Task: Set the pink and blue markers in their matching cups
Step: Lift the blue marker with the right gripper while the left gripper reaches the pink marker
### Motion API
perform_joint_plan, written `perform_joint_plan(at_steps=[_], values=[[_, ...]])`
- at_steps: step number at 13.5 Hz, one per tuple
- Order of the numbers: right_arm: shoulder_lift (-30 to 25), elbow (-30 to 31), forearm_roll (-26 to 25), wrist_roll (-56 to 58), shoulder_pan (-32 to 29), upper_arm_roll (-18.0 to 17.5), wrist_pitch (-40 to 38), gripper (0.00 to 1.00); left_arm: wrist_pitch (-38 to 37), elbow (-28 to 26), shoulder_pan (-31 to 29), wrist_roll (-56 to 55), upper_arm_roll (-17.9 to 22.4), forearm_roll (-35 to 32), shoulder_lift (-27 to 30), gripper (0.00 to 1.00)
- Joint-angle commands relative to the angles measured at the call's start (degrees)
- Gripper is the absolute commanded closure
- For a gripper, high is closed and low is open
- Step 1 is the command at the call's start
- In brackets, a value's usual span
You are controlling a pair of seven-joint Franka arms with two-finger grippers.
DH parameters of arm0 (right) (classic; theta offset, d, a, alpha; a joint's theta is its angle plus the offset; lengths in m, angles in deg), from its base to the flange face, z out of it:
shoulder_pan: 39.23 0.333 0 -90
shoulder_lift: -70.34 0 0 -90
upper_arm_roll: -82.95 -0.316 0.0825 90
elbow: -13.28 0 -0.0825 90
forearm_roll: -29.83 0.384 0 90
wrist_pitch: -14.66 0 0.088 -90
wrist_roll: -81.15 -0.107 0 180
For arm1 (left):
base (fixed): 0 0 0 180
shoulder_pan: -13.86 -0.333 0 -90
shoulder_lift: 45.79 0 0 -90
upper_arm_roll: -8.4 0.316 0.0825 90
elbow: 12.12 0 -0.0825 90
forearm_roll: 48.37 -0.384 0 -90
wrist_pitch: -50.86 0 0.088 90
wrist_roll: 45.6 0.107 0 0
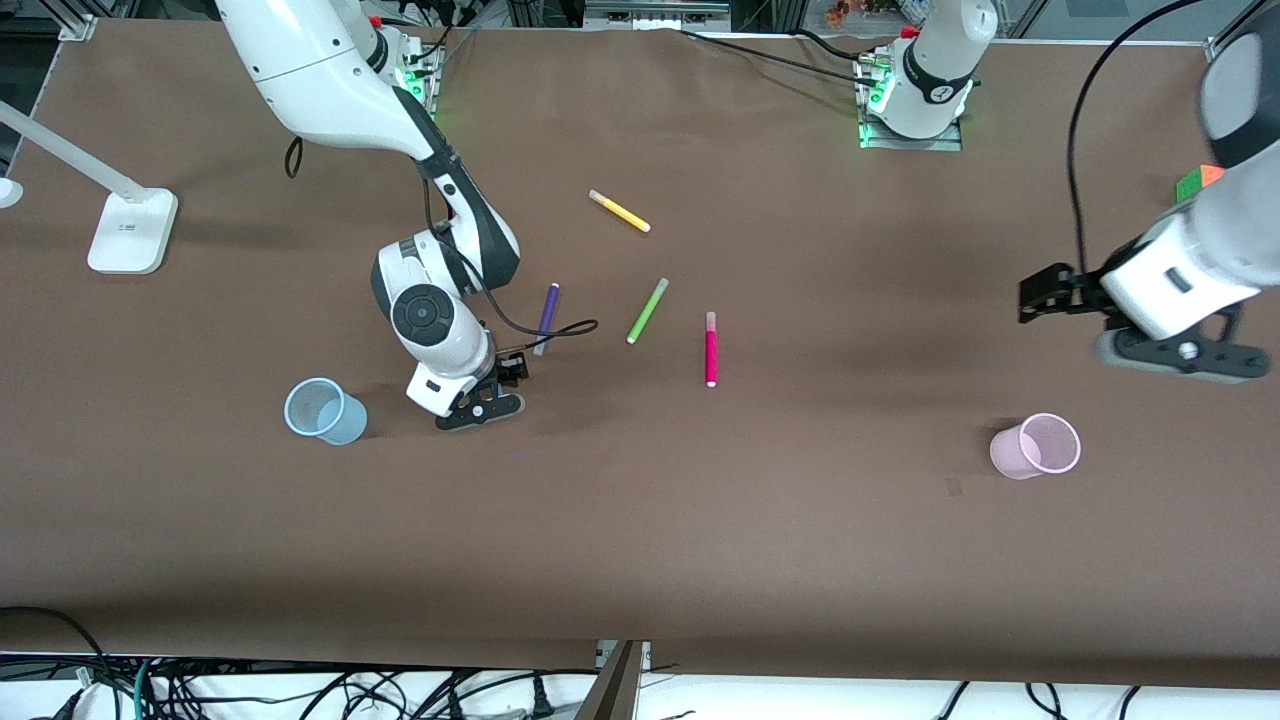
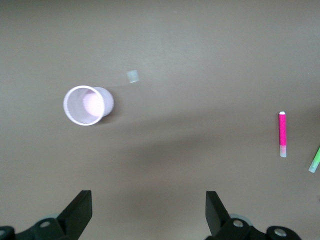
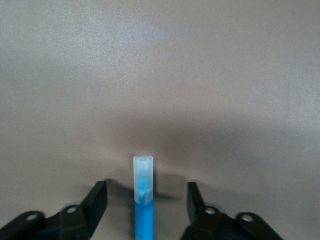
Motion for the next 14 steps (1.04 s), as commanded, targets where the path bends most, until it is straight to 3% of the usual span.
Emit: perform_joint_plan(at_steps=[1,4,9,14], values=[[-0.42,1.02,0.69,0.04,-0.03,-0.29,1.13,0.70,0.99,0.99,2.31,-2.59,0.20,1.47,-2.65,0.00],[-0.42,0.76,0.68,0.30,0.14,-0.29,1.13,0.81,2.74,0.90,5.73,-7.07,0.20,2.18,-5.29,0.00],[-1.65,-3.19,0.51,6.52,-0.47,-0.20,-0.97,0.82,8.89,0.37,12.41,-16.12,0.20,2.18,-10.39,0.00],[-2.44,-15.13,0.68,21.71,-4.42,-0.03,-17.29,0.81,17.76,-0.42,19.18,-24.73,0.20,2.18,-16.88,0.00]])
